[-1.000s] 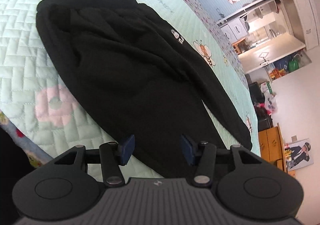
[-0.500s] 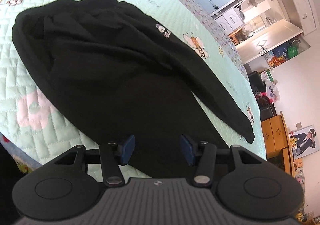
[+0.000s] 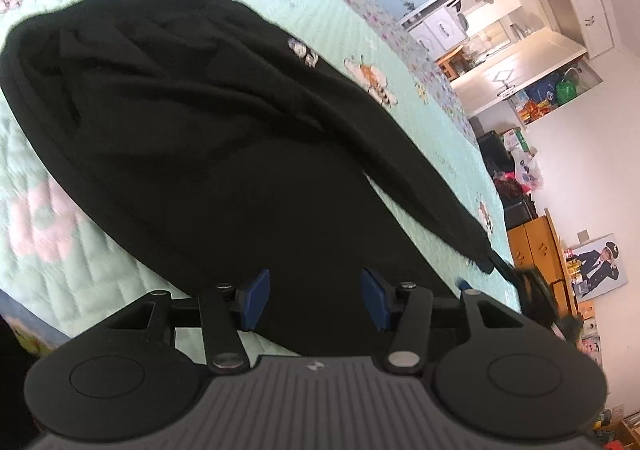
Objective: Fold clothes
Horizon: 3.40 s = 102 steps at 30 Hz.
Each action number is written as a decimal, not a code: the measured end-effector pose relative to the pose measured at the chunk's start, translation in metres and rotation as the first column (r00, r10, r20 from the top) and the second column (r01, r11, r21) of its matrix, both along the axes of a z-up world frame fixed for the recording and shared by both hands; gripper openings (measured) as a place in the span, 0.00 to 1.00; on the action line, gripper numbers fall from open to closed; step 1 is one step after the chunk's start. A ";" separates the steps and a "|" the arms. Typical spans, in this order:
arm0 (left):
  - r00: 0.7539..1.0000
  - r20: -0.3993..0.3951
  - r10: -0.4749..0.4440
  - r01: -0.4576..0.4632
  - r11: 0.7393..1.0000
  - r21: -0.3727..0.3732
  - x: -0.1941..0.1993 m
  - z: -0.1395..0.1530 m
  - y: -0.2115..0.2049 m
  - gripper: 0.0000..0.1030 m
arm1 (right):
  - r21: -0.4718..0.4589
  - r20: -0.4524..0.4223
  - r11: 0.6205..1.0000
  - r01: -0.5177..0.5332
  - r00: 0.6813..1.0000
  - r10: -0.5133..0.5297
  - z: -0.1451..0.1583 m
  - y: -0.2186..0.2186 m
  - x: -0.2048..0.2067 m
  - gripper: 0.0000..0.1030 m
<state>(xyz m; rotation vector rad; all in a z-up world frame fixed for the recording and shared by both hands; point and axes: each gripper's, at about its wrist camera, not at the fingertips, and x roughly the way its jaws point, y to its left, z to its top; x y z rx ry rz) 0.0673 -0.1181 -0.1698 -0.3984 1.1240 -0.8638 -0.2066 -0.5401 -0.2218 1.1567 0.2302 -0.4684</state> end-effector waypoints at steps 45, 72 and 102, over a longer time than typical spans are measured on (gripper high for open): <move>0.934 -0.027 -0.356 0.326 0.880 -0.347 0.026 -0.081 -0.053 0.55 | -0.166 -0.768 -0.218 -0.962 -0.013 0.641 0.023 0.148 0.559 0.09; 0.935 -0.077 -0.347 0.293 0.875 -0.384 0.038 -0.083 -0.040 0.55 | -0.391 -0.720 0.027 -0.920 0.324 0.614 0.103 0.099 0.434 0.56; 0.984 0.045 0.170 -0.149 0.941 -0.304 0.096 -0.041 0.096 0.57 | -0.656 -0.626 0.403 -0.639 0.758 0.182 0.048 0.133 0.205 0.70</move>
